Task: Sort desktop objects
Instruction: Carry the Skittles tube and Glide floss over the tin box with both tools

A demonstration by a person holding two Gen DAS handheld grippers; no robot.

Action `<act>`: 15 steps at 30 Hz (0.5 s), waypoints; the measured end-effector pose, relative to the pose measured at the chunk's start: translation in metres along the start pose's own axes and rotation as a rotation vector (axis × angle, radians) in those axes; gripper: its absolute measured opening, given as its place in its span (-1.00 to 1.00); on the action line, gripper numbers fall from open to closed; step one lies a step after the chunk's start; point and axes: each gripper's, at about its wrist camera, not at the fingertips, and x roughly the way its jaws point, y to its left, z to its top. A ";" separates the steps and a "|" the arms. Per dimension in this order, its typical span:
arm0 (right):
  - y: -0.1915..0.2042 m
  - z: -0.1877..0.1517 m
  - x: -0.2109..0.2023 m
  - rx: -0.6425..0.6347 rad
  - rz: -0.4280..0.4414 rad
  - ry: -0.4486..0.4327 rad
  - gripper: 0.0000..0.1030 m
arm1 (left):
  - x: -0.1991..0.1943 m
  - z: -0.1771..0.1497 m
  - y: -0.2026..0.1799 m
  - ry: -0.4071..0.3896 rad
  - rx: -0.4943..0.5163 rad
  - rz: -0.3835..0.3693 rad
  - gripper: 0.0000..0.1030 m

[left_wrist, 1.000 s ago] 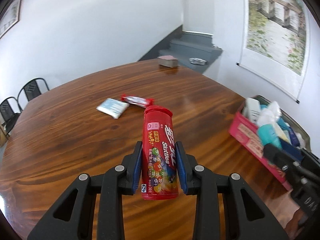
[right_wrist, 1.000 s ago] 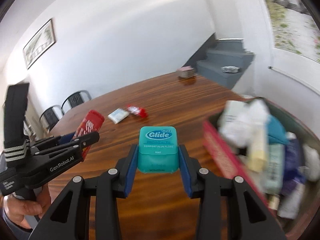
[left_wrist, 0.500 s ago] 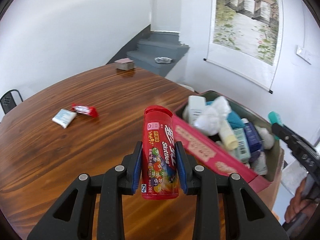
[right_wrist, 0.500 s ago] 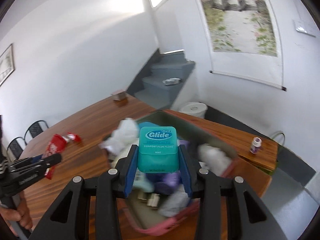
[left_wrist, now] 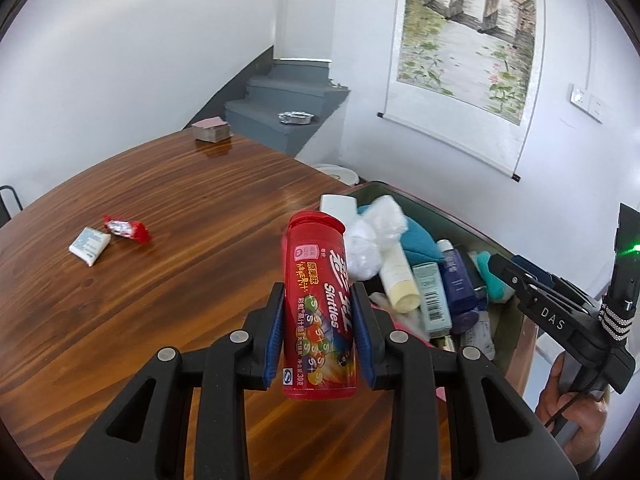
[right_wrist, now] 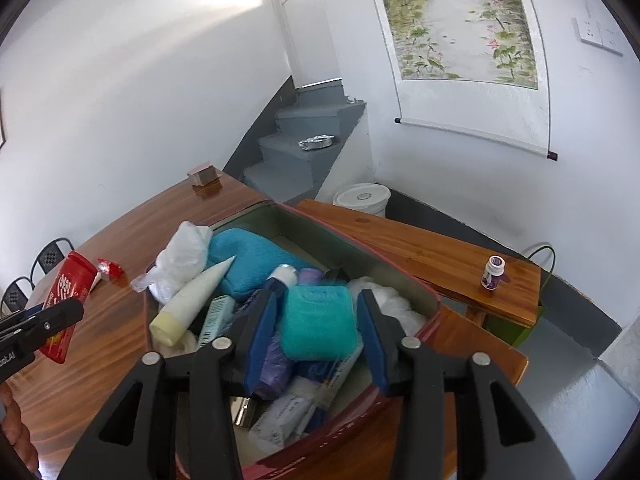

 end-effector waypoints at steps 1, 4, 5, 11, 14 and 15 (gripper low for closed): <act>-0.002 0.000 -0.002 0.006 0.005 -0.007 -0.06 | 0.001 0.000 -0.005 0.003 0.008 -0.011 -0.34; -0.008 -0.001 -0.010 0.028 0.014 -0.033 -0.06 | 0.002 0.001 -0.016 0.006 0.023 -0.042 -0.34; -0.011 -0.001 -0.013 0.036 0.017 -0.042 -0.04 | 0.003 0.002 -0.021 0.008 0.027 -0.059 -0.34; -0.020 -0.004 -0.023 0.074 0.022 -0.075 0.14 | 0.007 0.000 -0.054 0.013 0.068 -0.176 -0.34; -0.027 -0.004 -0.028 0.098 0.022 -0.091 0.15 | 0.013 -0.003 -0.070 0.024 0.092 -0.222 -0.34; -0.030 -0.004 -0.030 0.110 0.020 -0.096 0.16 | 0.015 -0.004 -0.075 0.027 0.100 -0.240 -0.33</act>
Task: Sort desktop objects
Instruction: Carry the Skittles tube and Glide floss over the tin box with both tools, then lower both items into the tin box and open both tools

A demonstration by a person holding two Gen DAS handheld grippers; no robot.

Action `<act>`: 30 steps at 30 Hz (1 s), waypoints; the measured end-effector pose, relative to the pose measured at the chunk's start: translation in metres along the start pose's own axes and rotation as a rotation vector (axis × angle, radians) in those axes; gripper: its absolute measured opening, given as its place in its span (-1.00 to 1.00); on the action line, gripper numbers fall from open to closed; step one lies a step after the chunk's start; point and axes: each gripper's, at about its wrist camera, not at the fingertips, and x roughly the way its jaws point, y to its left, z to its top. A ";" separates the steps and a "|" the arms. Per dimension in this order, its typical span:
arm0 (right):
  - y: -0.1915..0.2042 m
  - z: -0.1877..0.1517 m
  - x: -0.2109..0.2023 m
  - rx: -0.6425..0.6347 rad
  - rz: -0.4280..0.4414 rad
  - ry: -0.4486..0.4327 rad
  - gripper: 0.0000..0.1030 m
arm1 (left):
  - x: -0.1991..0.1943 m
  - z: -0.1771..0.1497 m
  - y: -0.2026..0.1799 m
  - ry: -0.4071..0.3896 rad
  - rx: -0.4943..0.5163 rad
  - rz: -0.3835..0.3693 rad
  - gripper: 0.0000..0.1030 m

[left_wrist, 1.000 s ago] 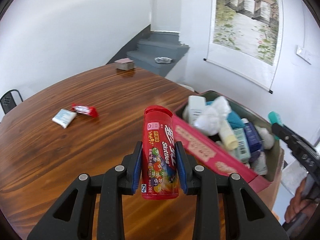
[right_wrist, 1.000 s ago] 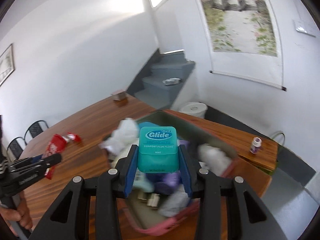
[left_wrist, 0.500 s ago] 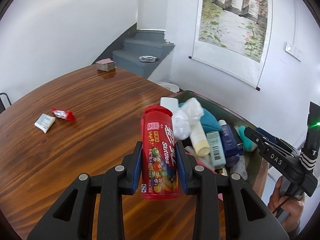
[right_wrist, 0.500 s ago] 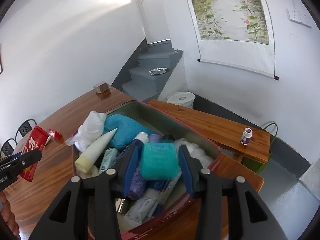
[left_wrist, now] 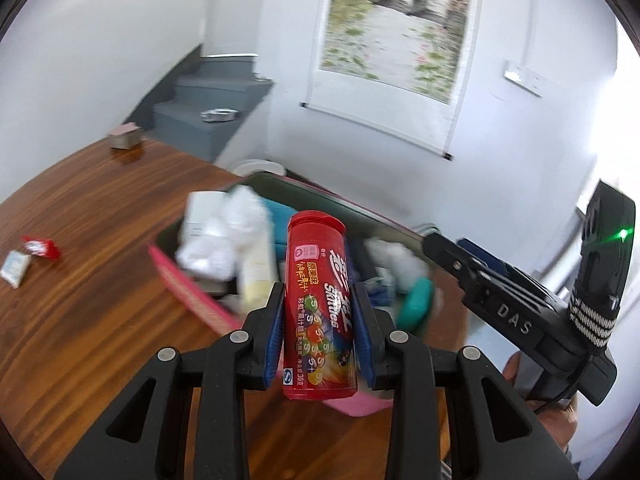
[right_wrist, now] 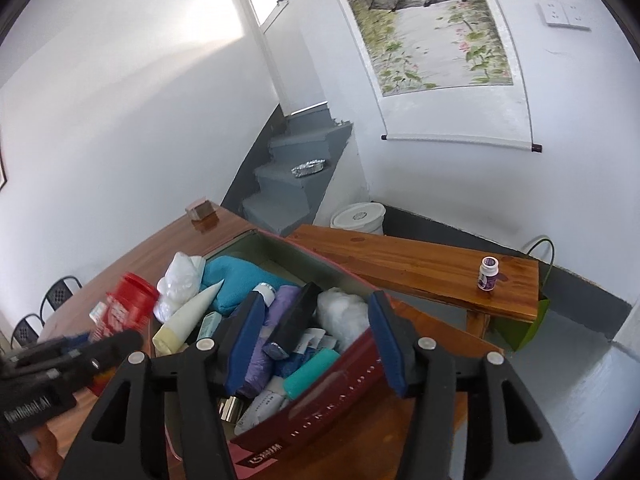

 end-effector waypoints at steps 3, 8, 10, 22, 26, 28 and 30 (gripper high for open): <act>-0.008 0.001 -0.004 0.027 -0.006 -0.011 0.19 | 0.008 -0.003 -0.011 0.000 0.021 -0.028 -0.33; -0.014 0.000 -0.004 0.041 -0.011 -0.006 0.19 | 0.021 -0.008 -0.021 0.036 0.049 -0.084 -0.33; -0.015 -0.001 -0.003 0.047 -0.006 -0.001 0.19 | 0.023 -0.009 -0.020 0.042 0.048 -0.097 -0.30; -0.004 -0.007 -0.011 0.034 0.015 0.004 0.19 | -0.003 -0.007 0.019 -0.028 -0.025 -0.040 -0.14; 0.007 -0.007 -0.013 0.020 0.032 0.003 0.29 | -0.006 -0.003 0.035 -0.032 -0.064 -0.005 -0.13; 0.017 -0.009 -0.014 0.003 0.049 0.002 0.35 | -0.006 -0.002 0.044 -0.027 -0.091 0.014 0.09; 0.027 -0.009 -0.015 -0.022 0.066 0.004 0.37 | -0.009 -0.002 0.056 -0.038 -0.129 0.049 0.22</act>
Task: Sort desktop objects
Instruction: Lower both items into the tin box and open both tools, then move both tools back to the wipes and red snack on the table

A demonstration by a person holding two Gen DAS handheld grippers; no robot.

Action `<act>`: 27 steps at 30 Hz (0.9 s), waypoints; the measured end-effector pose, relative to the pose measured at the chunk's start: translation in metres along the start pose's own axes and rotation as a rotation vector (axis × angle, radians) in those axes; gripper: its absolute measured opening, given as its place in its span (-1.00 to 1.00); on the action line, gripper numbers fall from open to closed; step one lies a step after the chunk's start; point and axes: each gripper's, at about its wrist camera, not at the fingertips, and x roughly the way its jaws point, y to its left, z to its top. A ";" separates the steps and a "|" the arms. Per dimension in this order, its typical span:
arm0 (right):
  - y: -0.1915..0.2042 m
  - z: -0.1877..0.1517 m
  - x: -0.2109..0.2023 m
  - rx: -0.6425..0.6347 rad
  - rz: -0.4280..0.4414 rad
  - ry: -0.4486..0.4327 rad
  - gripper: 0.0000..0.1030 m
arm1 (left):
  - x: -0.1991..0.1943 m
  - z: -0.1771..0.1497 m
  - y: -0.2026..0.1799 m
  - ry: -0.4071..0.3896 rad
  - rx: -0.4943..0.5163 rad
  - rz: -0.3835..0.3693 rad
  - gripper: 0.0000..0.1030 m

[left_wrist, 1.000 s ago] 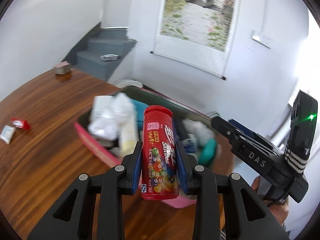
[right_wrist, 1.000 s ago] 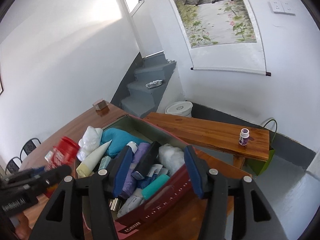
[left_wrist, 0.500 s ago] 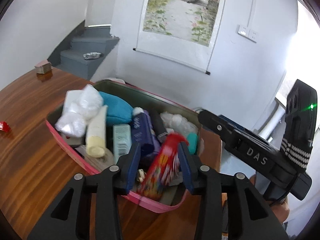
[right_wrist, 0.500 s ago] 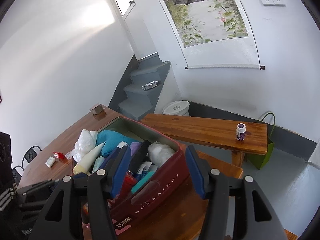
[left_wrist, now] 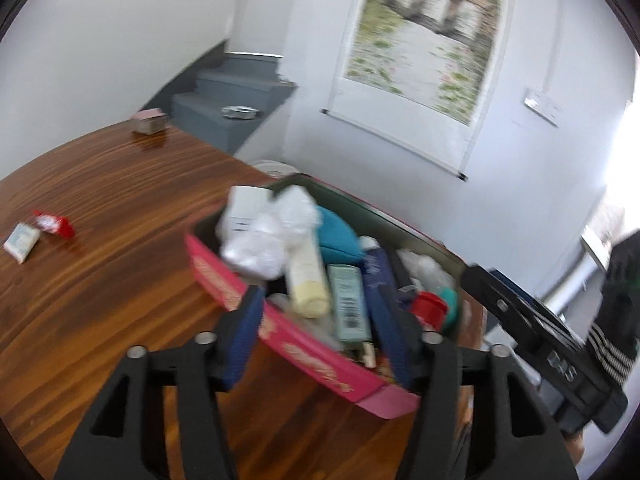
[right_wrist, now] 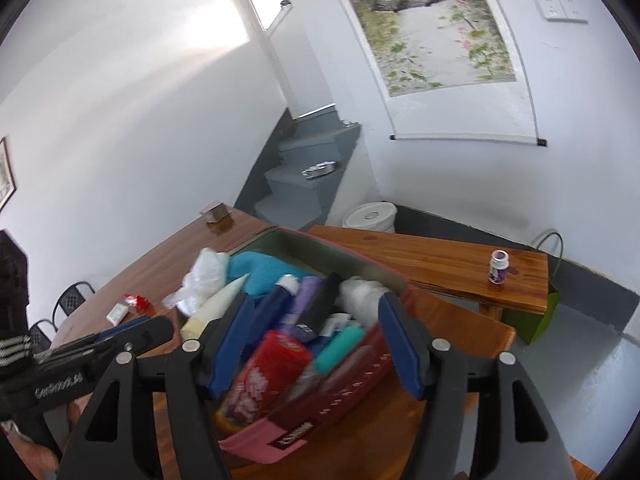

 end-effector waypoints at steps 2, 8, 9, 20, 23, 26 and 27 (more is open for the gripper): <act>0.010 0.000 0.000 -0.021 0.020 0.004 0.40 | -0.003 0.002 0.011 -0.001 -0.025 0.022 0.22; 0.042 -0.003 0.003 -0.083 0.084 0.017 0.50 | -0.013 0.008 0.051 -0.018 -0.093 0.116 0.22; 0.048 -0.003 0.004 -0.094 0.095 0.019 0.51 | -0.015 0.009 0.061 -0.021 -0.108 0.137 0.22; 0.138 -0.018 0.038 -0.260 0.253 0.092 0.56 | -0.026 0.005 0.172 -0.025 -0.297 0.376 0.22; 0.162 -0.024 0.055 -0.301 0.290 0.132 0.57 | -0.025 -0.003 0.209 0.021 -0.378 0.473 0.22; 0.188 -0.029 0.074 -0.366 0.310 0.155 0.59 | -0.028 -0.013 0.244 0.037 -0.466 0.522 0.22; 0.196 -0.031 0.082 -0.389 0.315 0.166 0.59 | -0.031 -0.016 0.253 0.038 -0.488 0.531 0.22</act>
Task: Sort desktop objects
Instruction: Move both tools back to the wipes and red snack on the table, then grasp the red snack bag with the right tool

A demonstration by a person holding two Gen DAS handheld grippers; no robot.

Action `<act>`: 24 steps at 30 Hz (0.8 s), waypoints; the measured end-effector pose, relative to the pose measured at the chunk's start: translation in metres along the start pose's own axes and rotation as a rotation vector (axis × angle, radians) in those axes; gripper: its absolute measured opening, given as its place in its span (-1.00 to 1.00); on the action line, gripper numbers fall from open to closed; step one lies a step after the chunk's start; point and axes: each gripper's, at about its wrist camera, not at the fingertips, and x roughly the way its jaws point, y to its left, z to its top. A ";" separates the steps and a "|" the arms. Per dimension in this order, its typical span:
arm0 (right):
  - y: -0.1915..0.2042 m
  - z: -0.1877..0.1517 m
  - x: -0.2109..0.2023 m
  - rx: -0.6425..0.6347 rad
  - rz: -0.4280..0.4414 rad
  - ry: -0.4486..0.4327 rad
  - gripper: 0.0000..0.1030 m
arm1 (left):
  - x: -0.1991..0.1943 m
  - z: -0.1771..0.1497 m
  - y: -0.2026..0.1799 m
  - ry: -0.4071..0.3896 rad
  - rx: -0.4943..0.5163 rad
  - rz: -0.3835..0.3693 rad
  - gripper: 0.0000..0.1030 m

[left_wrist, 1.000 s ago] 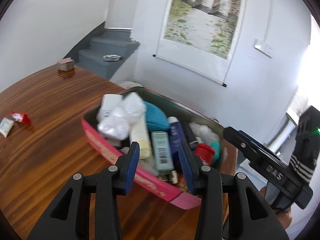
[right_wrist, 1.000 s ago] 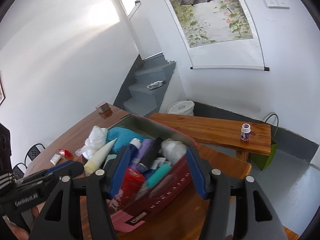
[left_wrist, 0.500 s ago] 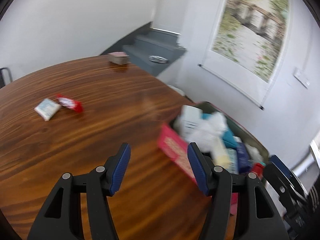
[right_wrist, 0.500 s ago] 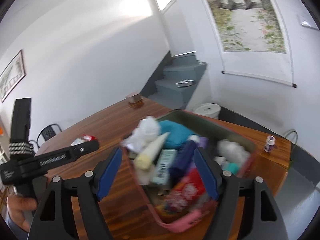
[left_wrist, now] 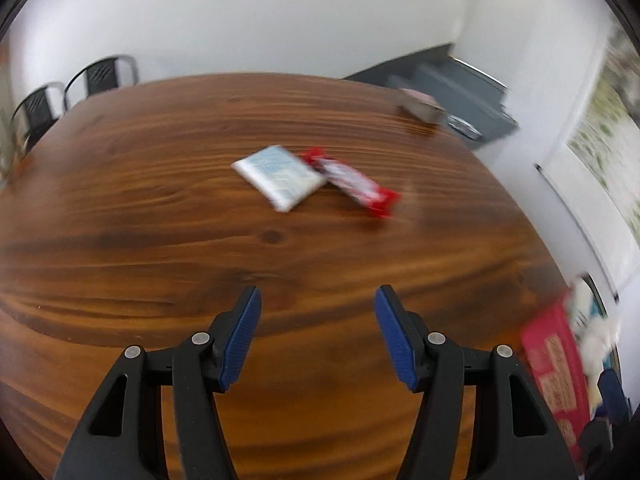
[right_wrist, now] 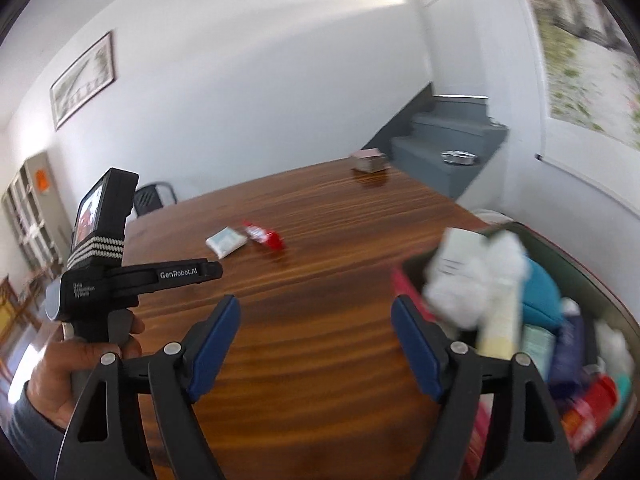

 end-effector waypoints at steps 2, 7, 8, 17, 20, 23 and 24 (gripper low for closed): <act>0.006 0.005 0.017 -0.024 0.011 0.021 0.59 | 0.004 0.005 0.016 0.003 -0.037 0.022 0.22; 0.019 0.024 0.076 -0.058 0.025 0.098 0.59 | 0.008 0.014 0.044 -0.006 -0.071 0.052 0.22; 0.022 0.028 0.088 -0.063 0.028 0.112 0.59 | 0.008 0.015 0.047 -0.005 -0.076 0.051 0.22; 0.053 0.050 0.182 -0.164 0.036 0.223 0.59 | 0.017 0.026 0.075 0.021 -0.125 0.050 0.22; 0.057 0.056 0.211 -0.159 0.021 0.266 0.59 | 0.020 0.027 0.084 0.032 -0.151 0.050 0.22; 0.058 0.060 0.233 -0.156 0.027 0.305 0.59 | 0.021 0.028 0.088 0.035 -0.171 0.050 0.22; 0.057 0.062 0.235 -0.161 0.029 0.309 0.59 | 0.022 0.028 0.088 0.036 -0.170 0.050 0.22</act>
